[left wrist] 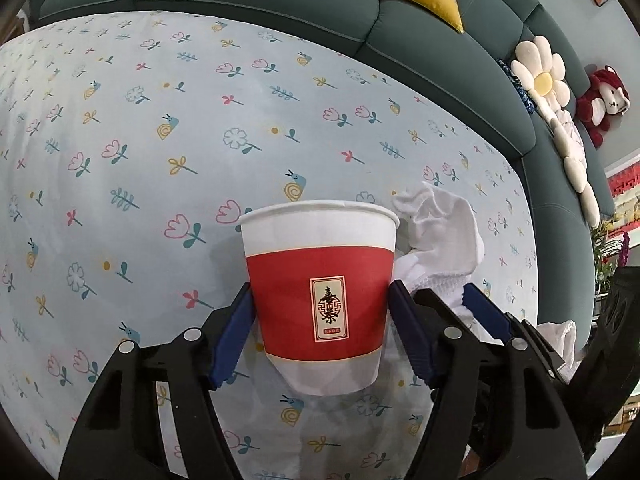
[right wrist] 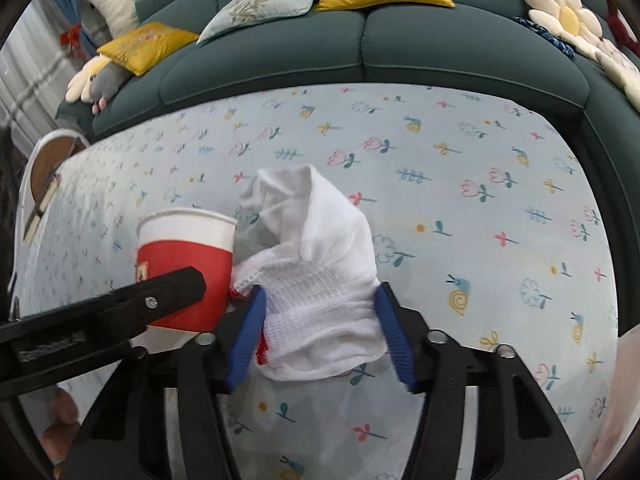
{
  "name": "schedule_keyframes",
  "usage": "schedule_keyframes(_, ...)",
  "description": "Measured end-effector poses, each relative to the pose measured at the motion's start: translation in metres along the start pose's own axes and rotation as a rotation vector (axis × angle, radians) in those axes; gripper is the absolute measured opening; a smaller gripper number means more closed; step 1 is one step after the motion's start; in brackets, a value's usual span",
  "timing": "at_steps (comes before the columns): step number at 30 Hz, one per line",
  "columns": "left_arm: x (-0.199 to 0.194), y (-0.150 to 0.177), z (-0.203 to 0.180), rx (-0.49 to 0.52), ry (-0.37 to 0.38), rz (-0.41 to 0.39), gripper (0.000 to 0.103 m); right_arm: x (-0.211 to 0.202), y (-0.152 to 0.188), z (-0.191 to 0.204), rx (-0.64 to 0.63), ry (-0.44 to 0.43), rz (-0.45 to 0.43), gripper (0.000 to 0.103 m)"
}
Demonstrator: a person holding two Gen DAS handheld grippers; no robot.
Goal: Collect trash
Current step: 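Grasp the red paper cup with the left gripper while the right grasps the white glove, then carry the cup and glove over the white bin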
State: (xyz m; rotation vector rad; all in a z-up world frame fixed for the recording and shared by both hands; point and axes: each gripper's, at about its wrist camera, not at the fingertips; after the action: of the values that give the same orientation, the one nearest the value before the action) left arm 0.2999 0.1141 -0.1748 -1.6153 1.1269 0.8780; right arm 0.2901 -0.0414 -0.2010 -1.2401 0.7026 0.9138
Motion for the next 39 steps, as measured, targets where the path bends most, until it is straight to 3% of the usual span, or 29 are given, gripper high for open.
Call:
schedule_keyframes(1, -0.001, 0.001, 0.001, -0.001, 0.003, -0.001, 0.063, 0.0, 0.001, 0.001, -0.007, 0.007, -0.001, 0.047)
schedule_keyframes(3, -0.003, 0.001, 0.001, -0.003, -0.001, -0.007, 0.063, -0.001, 0.001, 0.0, -0.018, 0.014, -0.002, 0.027)
schedule_keyframes(6, -0.01, 0.003, -0.002, 0.006, -0.004, -0.018, 0.063, -0.007, 0.001, -0.005, -0.009, 0.013, 0.003, 0.014)
schedule_keyframes(21, -0.078, 0.022, -0.078, 0.147, -0.003, -0.126, 0.063, -0.109, -0.003, -0.029, 0.02, 0.045, -0.144, 0.012)
schedule_keyframes(30, -0.123, 0.043, -0.148, 0.254, 0.04, -0.185, 0.063, -0.195, 0.008, -0.07, 0.072, 0.087, -0.264, 0.012)
schedule_keyframes(39, -0.155, 0.084, -0.224, 0.386, 0.079, -0.218, 0.063, -0.269, 0.037, -0.119, 0.147, 0.134, -0.359, 0.012)
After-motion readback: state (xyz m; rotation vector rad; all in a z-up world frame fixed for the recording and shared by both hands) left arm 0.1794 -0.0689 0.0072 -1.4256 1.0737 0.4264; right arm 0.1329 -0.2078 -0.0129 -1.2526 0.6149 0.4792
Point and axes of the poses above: each gripper's, at about its wrist camera, not at the fingertips, and x roughly the way its jaws point, z to its left, y to its underside, and after that the axes turned 3 degrees about -y, right-handed
